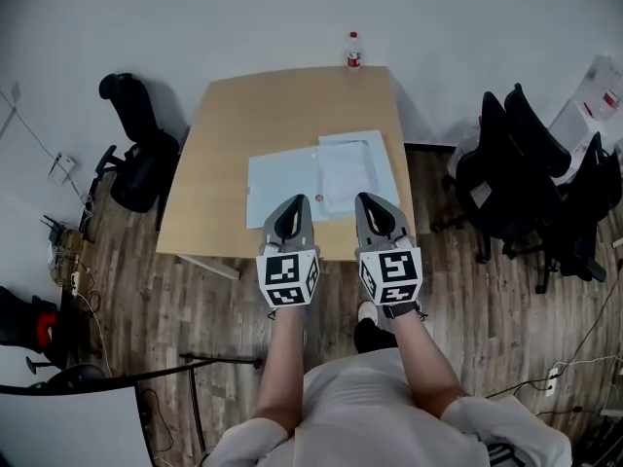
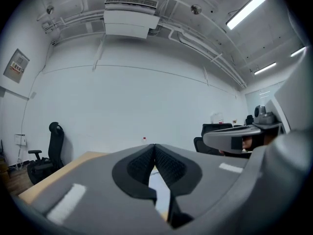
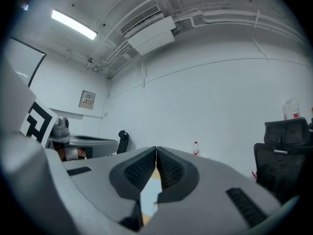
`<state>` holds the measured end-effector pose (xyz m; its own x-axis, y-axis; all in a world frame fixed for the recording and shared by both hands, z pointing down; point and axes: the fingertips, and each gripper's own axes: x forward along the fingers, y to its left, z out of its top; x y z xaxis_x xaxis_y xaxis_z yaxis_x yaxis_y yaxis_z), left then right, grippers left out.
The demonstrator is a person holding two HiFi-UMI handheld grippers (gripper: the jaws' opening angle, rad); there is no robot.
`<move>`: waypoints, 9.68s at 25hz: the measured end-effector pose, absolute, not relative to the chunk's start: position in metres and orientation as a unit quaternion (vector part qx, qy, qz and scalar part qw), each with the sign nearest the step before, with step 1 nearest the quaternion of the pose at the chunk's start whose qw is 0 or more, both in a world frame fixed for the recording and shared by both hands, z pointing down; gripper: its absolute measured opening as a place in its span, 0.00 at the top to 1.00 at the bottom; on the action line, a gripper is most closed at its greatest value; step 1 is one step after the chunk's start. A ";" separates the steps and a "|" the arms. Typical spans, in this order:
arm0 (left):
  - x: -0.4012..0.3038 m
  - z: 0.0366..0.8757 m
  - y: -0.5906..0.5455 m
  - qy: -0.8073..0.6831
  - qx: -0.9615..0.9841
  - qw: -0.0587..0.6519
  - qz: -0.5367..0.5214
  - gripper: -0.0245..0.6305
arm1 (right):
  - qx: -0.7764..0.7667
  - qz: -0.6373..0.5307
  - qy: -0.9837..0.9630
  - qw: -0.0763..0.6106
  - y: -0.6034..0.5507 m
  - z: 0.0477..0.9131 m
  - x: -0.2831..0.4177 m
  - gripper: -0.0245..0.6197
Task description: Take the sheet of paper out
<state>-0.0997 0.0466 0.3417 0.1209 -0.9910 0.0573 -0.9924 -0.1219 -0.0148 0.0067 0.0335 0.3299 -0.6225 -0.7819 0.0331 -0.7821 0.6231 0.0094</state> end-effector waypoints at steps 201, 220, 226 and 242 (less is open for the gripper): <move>-0.180 0.480 -0.178 -0.659 0.708 0.239 0.083 0.95 | 0.379 0.083 -0.911 0.137 -0.210 0.447 -0.023 0.94; -0.110 0.362 -0.169 -0.685 0.727 0.031 0.047 0.95 | 0.416 0.008 -0.908 0.055 -0.184 0.357 0.017 0.94; -0.108 0.360 -0.155 -0.683 0.729 0.021 0.049 0.95 | 0.423 0.014 -0.904 0.054 -0.173 0.361 0.019 0.94; -0.079 0.369 -0.119 -0.674 0.736 0.015 0.059 0.95 | 0.444 0.020 -0.894 0.047 -0.149 0.370 0.051 0.94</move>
